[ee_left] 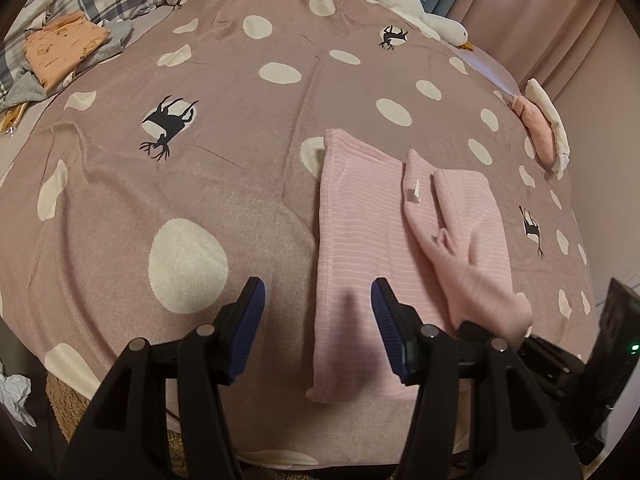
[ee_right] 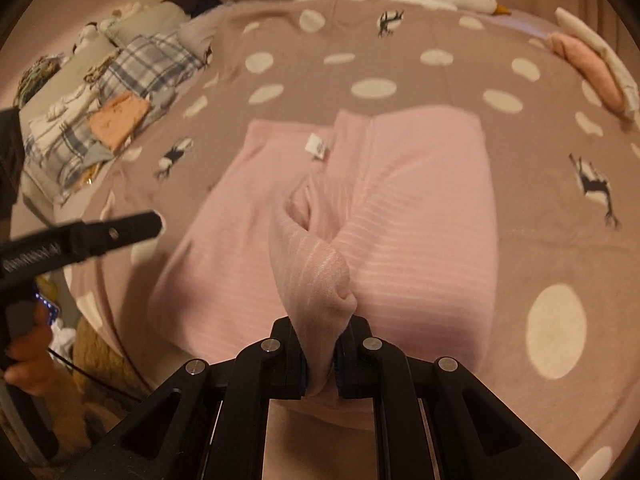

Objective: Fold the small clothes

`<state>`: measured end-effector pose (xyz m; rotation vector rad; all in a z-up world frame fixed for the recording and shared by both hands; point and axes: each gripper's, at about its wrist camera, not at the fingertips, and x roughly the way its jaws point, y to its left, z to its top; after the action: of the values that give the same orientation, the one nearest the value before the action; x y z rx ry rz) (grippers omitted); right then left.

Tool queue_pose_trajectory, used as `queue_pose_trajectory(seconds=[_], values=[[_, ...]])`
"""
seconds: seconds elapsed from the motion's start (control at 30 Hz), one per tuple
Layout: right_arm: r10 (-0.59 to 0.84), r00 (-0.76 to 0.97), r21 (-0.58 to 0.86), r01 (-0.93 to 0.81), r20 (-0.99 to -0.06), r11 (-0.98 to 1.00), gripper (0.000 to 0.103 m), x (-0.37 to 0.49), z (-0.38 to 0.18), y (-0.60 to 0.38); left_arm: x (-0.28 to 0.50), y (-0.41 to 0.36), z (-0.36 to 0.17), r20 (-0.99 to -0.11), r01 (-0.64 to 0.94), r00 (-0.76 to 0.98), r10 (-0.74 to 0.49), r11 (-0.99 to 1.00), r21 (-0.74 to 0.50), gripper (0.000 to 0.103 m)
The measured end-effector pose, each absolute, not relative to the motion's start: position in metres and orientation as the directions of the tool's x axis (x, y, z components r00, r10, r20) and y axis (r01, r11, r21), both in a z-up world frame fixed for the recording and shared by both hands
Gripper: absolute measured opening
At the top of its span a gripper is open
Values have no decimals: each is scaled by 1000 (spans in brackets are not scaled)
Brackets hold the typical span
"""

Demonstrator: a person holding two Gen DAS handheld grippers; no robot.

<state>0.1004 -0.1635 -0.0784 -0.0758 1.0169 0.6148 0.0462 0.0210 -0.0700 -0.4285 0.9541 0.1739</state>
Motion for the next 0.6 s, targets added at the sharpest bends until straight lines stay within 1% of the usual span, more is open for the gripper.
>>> queue_pose_trajectory(seconds=[0.07, 0.2, 0.33, 0.37, 0.4, 0.43, 0.47, 0.5, 0.53, 0.6], values=[[453, 362, 235, -509, -814, 828, 11, 101, -79, -166, 47, 21, -70, -820, -327, 571, -42, 905, -274, 58], [469, 356, 255, -506, -808, 824, 11, 99, -75, -172, 50, 17, -66, -813, -307, 579, -50, 911, -275, 61], [465, 359, 241, -519, -809, 820, 12, 92, -68, -177, 51, 12, -59, -801, -278, 595, -64, 919, -280, 69], [469, 359, 246, -517, -806, 819, 14, 91, -65, -180, 52, 11, -56, -797, -270, 600, -68, 921, -282, 71], [478, 356, 258, -516, -803, 817, 17, 91, -63, -183, 53, 9, -54, -792, -257, 605, -79, 922, -289, 73], [489, 353, 273, -511, -798, 815, 27, 90, -59, -188, 55, 9, -51, -787, -244, 610, -96, 922, -301, 77], [499, 360, 286, -503, -788, 816, 42, 89, -54, -194, 57, 8, -49, -779, -225, 616, -120, 920, -320, 80], [507, 379, 297, -489, -775, 820, 49, 87, -49, -202, 59, 8, -46, -767, -203, 623, -154, 915, -348, 80], [512, 396, 306, -477, -762, 824, 54, 86, -45, -211, 62, 6, -44, -759, -186, 626, -182, 910, -371, 80], [514, 420, 317, -454, -748, 833, 55, 86, -38, -223, 72, 2, -41, -739, -138, 624, -253, 895, -424, 83]])
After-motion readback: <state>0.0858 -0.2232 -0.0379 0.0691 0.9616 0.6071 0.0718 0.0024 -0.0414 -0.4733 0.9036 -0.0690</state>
